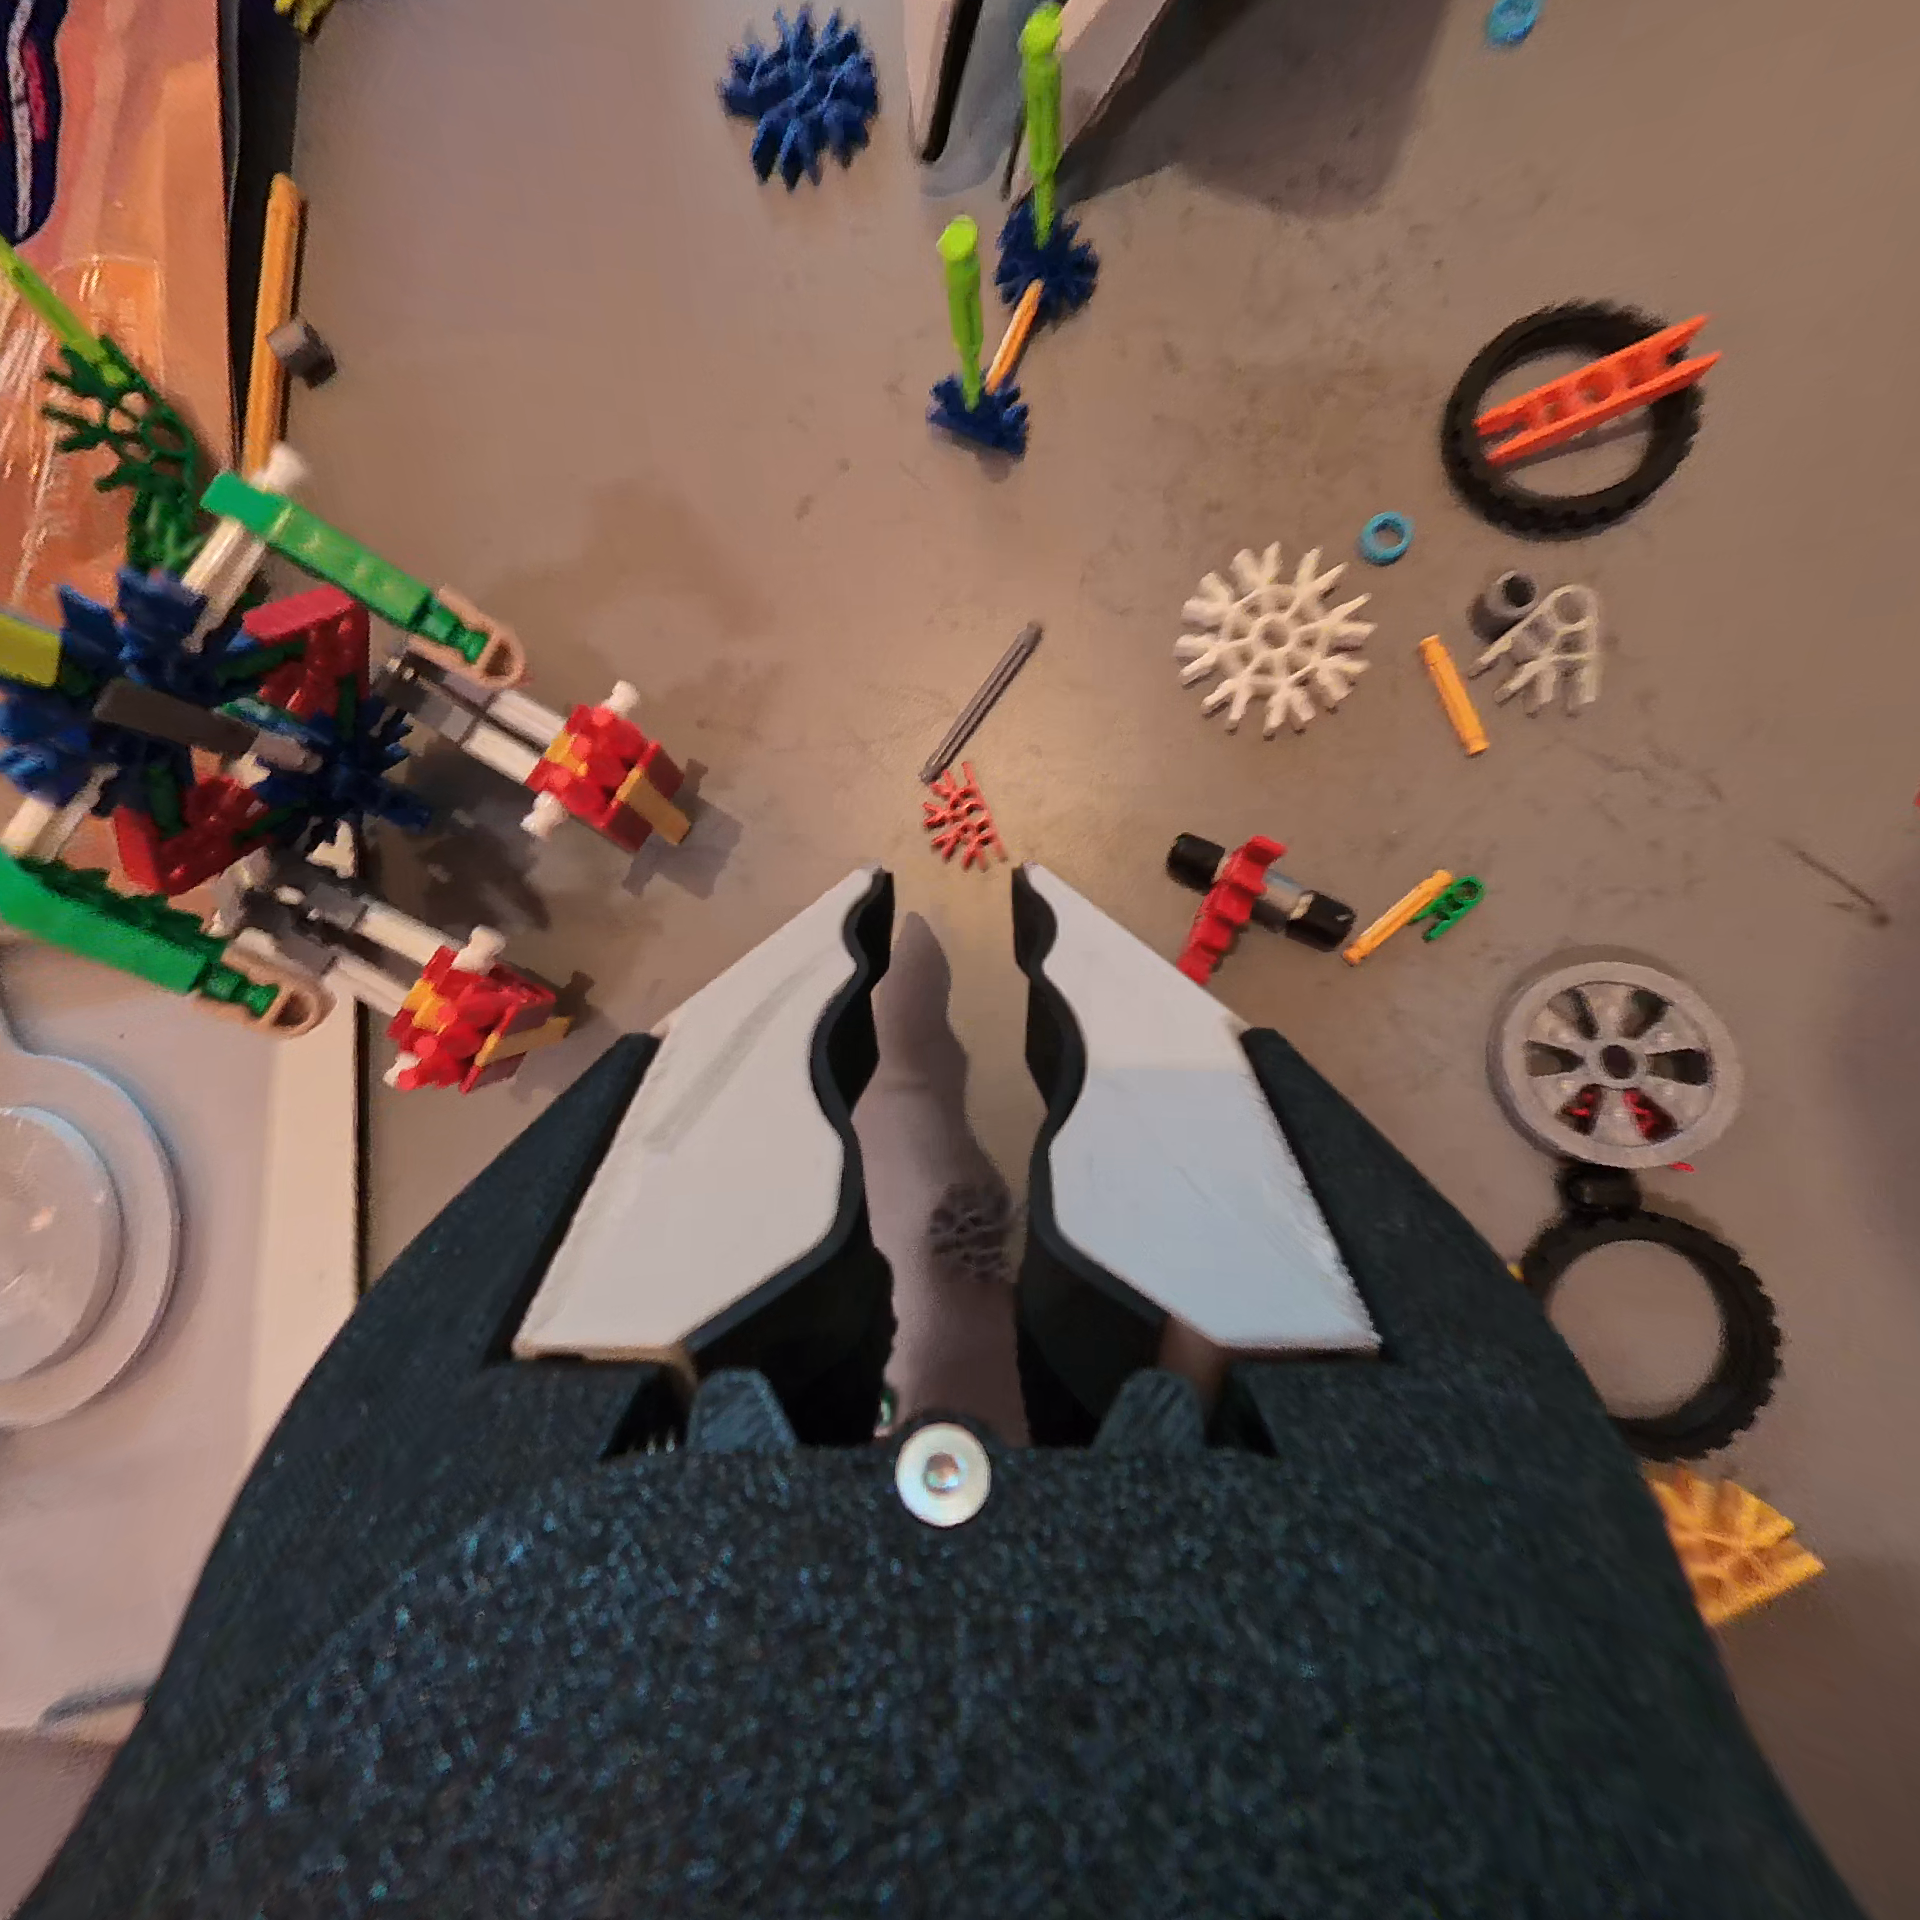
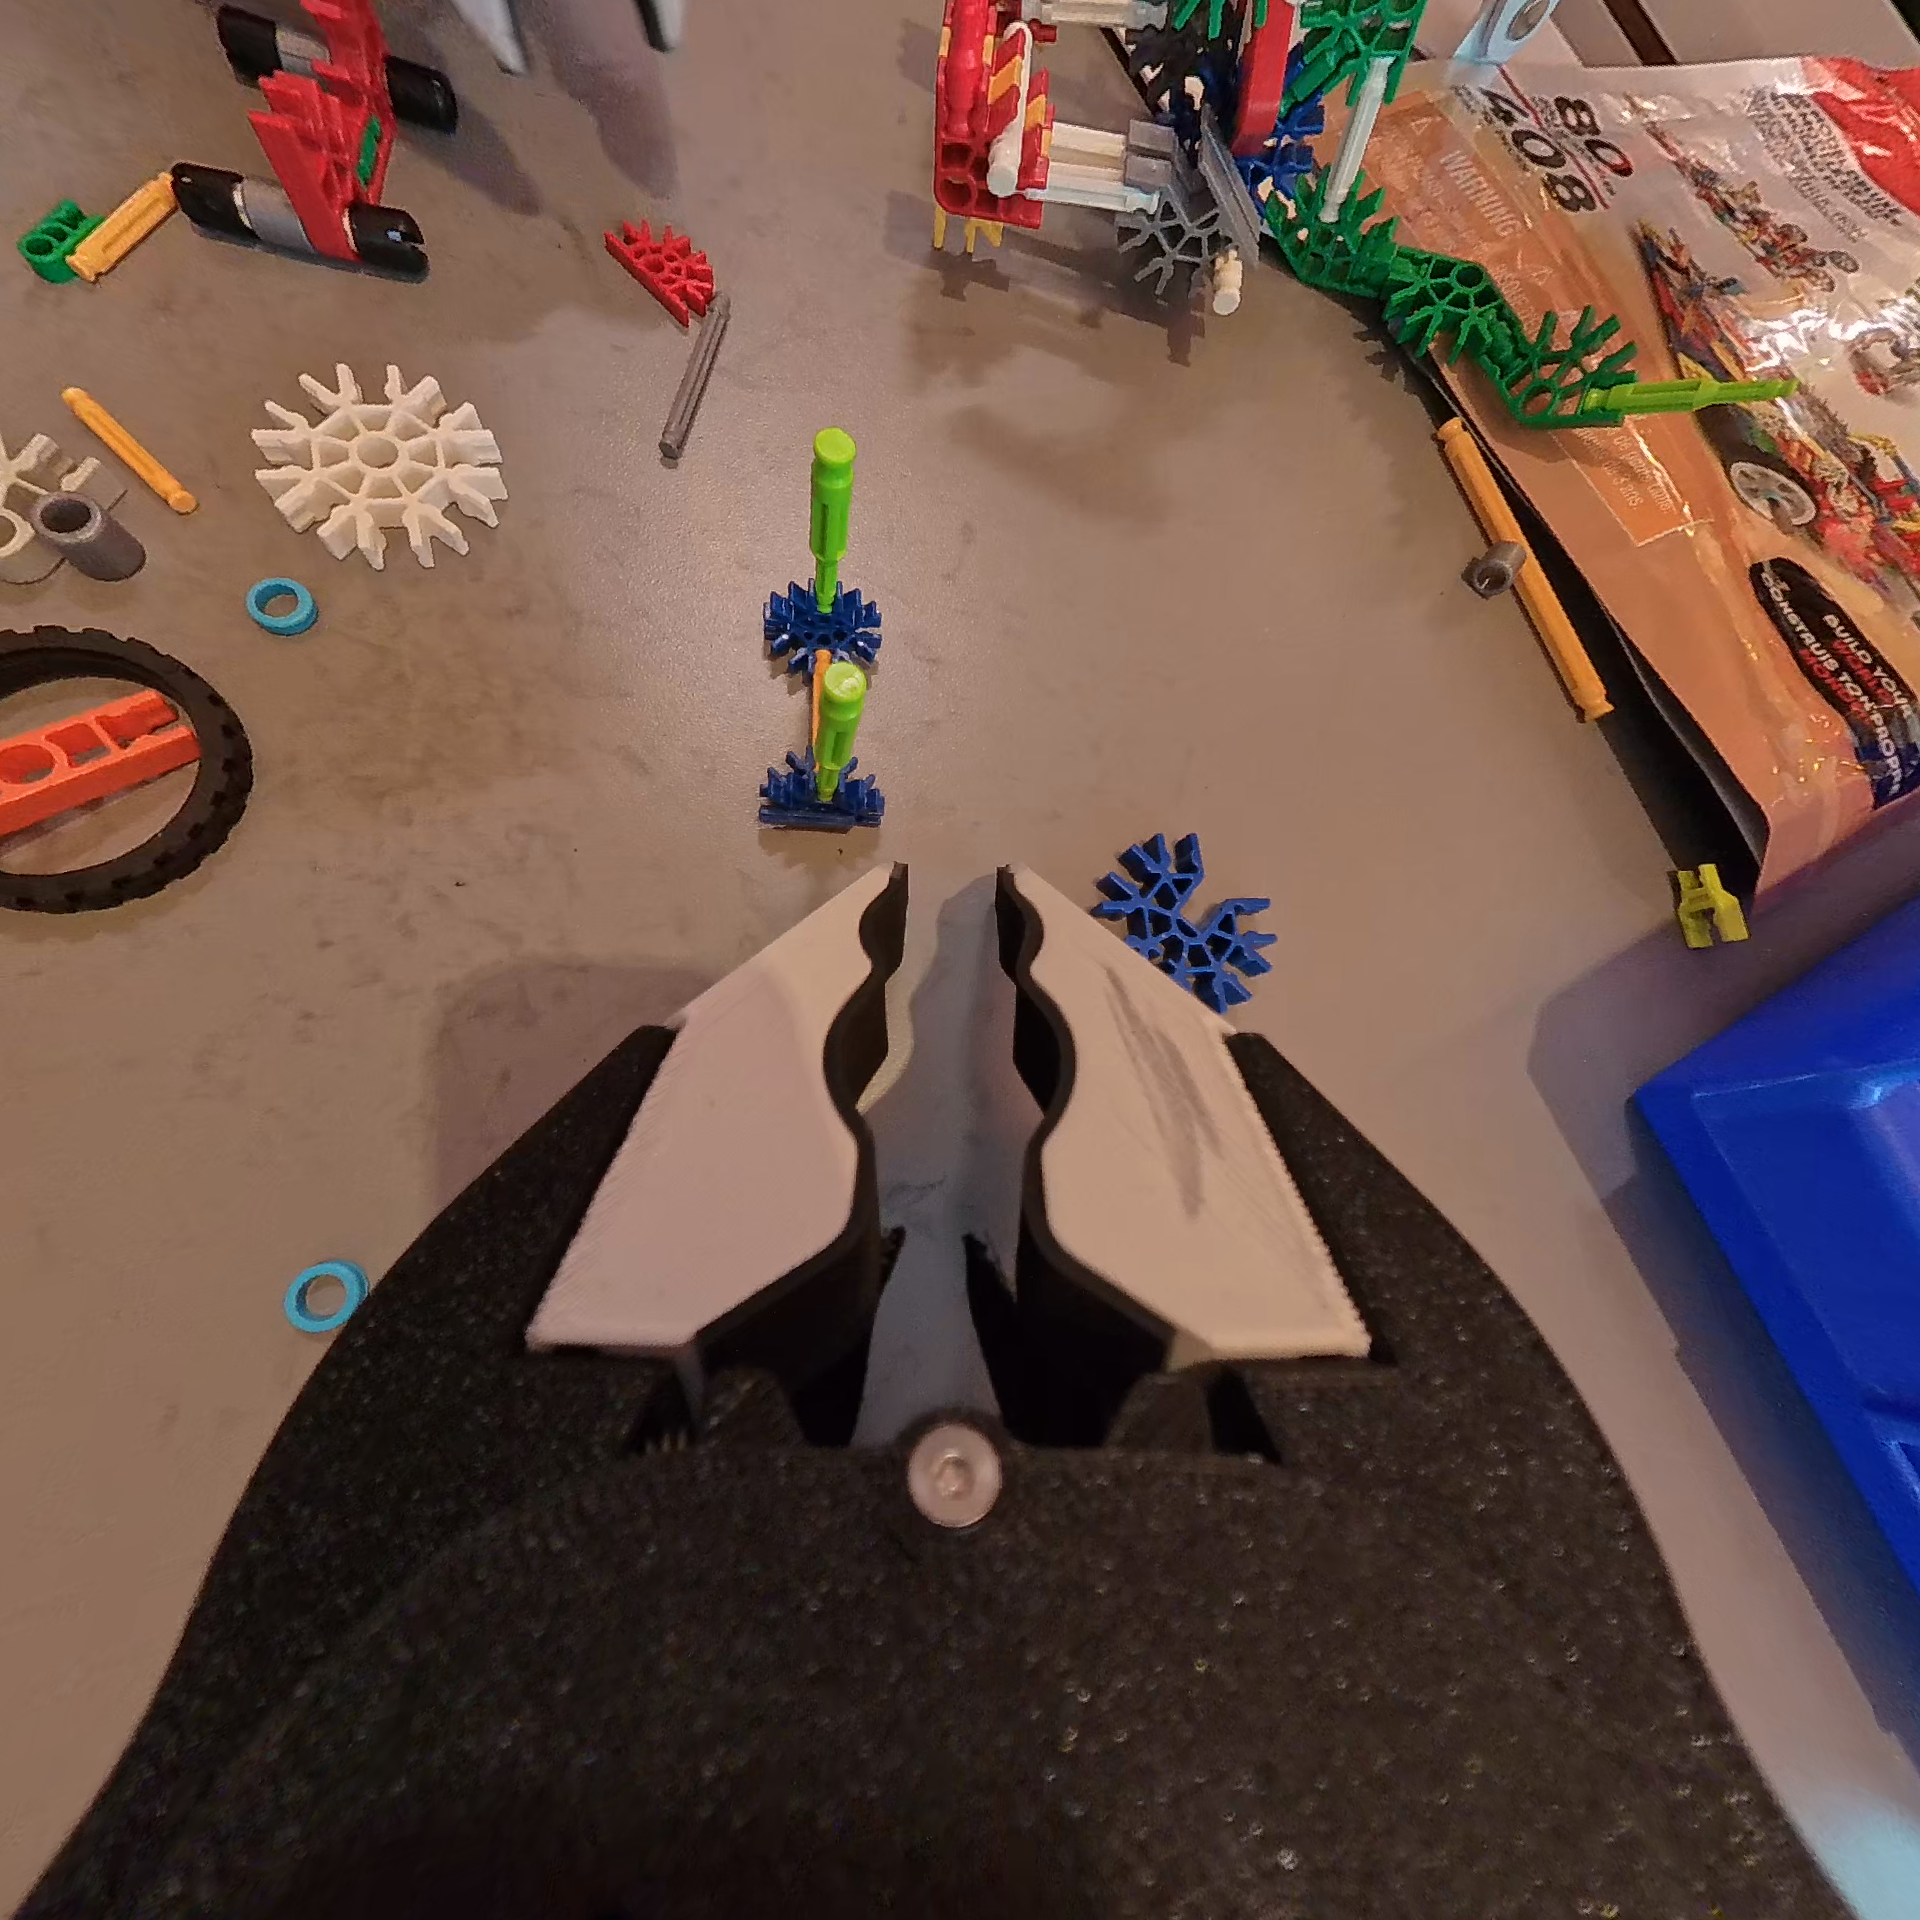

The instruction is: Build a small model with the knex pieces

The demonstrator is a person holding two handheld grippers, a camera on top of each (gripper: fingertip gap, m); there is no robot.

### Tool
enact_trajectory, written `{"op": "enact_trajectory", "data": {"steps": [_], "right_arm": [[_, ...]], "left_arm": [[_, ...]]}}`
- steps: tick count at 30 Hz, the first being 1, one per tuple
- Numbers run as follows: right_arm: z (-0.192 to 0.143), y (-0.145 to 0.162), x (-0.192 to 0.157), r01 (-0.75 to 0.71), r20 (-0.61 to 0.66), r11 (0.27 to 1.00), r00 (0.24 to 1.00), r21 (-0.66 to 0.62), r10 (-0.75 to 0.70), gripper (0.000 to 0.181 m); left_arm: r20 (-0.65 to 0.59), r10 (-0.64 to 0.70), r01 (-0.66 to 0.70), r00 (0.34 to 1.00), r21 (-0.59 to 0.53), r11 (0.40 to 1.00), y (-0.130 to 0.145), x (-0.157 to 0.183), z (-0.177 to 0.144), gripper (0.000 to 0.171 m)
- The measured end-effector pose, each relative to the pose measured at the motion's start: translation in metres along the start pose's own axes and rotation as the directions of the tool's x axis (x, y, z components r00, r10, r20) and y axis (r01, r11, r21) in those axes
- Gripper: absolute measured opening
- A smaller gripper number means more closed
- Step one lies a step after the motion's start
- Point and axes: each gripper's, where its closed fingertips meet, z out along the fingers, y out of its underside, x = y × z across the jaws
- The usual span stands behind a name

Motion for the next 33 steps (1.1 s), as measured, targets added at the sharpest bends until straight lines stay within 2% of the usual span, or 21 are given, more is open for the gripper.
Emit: {"op": "enact_trajectory", "data": {"steps": [4,9,12,17,27,33], "right_arm": [[0.0,0.0,0.0,0.0,0.0,1.0,1.0,0.0,0.0,0.016],[0.0,0.0,0.0,-0.001,0.001,1.0,1.0,0.001,0.001,0.016],[0.0,0.0,0.0,0.0,0.001,1.0,1.0,0.001,0.0,0.016],[0.0,0.0,0.0,0.003,-0.001,1.0,1.0,-0.001,-0.003,0.016],[0.0,0.0,0.0,0.008,-0.004,1.0,1.0,-0.005,-0.008,0.016],[0.0,0.0,-0.001,0.009,-0.005,1.0,1.0,-0.005,-0.009,0.016]], "left_arm": [[-0.196,0.094,-0.075,0.976,0.102,0.992,-0.028,0.051,-0.011,0.017],[-0.259,0.197,-0.196,0.945,0.032,0.98,-0.03,0.088,0.003,0.014],[-0.242,0.241,-0.262,0.94,-0.061,0.963,-0.017,0.092,0.016,0.014],[-0.261,0.242,-0.271,0.934,-0.081,0.959,-0.013,0.096,0.025,0.014],[-0.252,0.252,-0.277,0.934,-0.07,0.958,-0.019,0.097,0.03,0.004],[-0.255,0.24,-0.257,0.937,-0.035,0.966,-0.026,0.098,0.026,0.014]]}}
